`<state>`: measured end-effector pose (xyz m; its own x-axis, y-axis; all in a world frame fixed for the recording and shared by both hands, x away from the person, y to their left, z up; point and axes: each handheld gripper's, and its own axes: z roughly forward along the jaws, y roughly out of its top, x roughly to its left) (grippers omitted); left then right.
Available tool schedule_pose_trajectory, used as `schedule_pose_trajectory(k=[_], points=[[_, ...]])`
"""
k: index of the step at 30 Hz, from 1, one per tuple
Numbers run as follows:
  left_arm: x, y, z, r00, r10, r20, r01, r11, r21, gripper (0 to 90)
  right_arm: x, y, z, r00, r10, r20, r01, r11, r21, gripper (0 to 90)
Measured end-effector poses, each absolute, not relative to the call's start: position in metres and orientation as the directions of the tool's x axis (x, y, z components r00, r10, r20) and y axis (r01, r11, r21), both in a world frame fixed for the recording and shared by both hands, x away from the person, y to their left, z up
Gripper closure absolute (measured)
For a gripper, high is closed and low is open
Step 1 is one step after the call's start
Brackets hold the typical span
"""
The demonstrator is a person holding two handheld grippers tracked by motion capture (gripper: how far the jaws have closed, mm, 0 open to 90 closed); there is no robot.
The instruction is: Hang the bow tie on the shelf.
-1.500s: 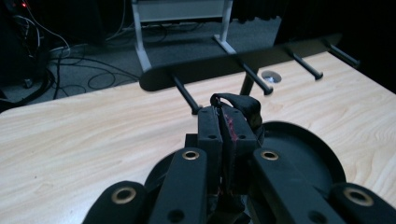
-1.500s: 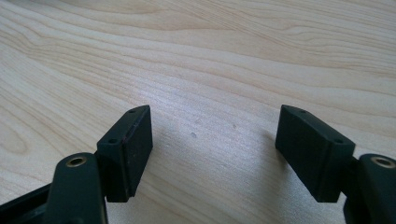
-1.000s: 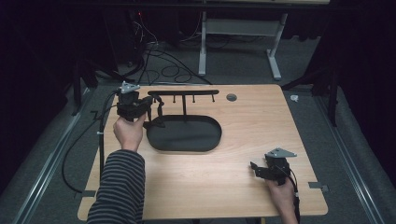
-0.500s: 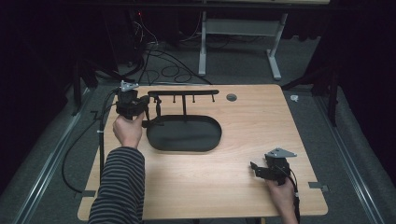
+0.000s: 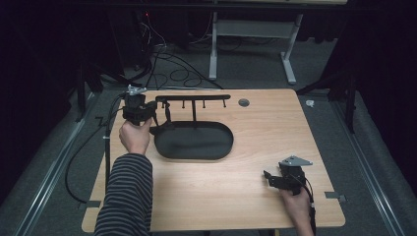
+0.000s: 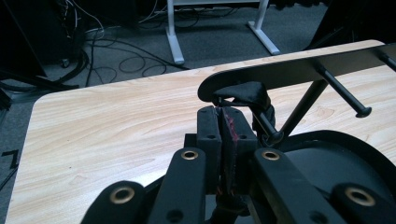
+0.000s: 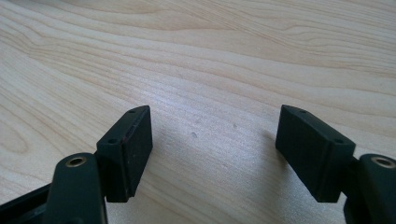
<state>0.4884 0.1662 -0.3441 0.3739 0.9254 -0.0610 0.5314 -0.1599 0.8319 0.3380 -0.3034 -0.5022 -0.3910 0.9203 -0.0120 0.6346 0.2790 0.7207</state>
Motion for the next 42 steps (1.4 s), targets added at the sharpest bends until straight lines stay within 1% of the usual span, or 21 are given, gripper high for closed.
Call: schedule_pose_trajectory(k=[23, 42], points=[[0.478, 0.174, -0.342, 0.393, 0.917, -0.064, 0.527, -0.168, 0.833, 81.3, 0.338, -0.304, -0.502, -0.394, 0.919, -0.014, 0.632, 0.282, 0.721, 28.6], [0.459, 0.184, -0.338, 0.419, 0.902, -0.100, 0.509, -0.143, 0.849, 72.3, 0.338, -0.303, -0.502, -0.392, 0.920, -0.014, 0.634, 0.281, 0.721, 28.6]])
